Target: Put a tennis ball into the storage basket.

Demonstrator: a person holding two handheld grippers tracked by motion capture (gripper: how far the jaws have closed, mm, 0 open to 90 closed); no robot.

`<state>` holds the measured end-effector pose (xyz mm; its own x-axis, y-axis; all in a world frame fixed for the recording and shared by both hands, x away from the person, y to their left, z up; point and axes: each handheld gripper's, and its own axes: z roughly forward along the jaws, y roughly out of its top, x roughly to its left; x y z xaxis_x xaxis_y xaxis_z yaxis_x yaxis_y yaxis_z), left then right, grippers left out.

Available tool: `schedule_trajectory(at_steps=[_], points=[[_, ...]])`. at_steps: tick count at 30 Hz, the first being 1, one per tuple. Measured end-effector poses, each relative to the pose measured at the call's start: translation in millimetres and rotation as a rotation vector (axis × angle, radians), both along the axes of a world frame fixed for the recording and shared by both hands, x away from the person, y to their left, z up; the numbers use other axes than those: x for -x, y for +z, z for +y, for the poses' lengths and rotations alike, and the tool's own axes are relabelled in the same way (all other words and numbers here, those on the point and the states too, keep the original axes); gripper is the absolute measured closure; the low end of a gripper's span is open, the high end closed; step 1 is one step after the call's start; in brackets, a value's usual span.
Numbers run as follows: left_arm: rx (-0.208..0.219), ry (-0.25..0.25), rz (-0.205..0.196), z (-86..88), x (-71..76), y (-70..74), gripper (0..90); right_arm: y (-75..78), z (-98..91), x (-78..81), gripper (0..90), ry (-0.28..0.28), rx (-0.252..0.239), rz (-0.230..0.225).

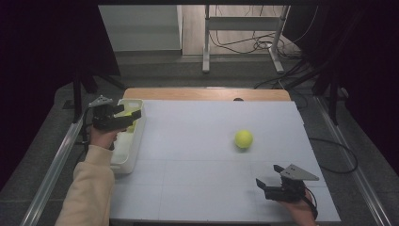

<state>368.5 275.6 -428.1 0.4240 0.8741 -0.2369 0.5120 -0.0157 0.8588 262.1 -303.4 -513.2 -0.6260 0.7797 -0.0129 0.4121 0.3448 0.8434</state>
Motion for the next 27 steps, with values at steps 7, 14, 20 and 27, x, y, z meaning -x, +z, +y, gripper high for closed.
schedule_trajectory(at_steps=[7,14,20,27], points=[[0.008,-0.05,-0.045,-13.1,10.7,6.7,14.5,0.0,-0.3,-0.1,12.0,0.0,0.0,0.0],[-0.016,-0.079,-0.06,-23.7,15.1,7.1,14.5,0.0,-0.5,-0.1,12.0,-0.001,0.0,-0.001],[-0.016,-0.105,-0.065,-29.4,18.6,5.9,14.5,-0.3,-0.5,-0.5,12.0,-0.001,0.001,0.001],[-0.029,-0.154,-0.057,-39.8,22.6,0.4,13.9,-0.8,0.1,-0.9,12.1,-0.003,0.007,0.003]])
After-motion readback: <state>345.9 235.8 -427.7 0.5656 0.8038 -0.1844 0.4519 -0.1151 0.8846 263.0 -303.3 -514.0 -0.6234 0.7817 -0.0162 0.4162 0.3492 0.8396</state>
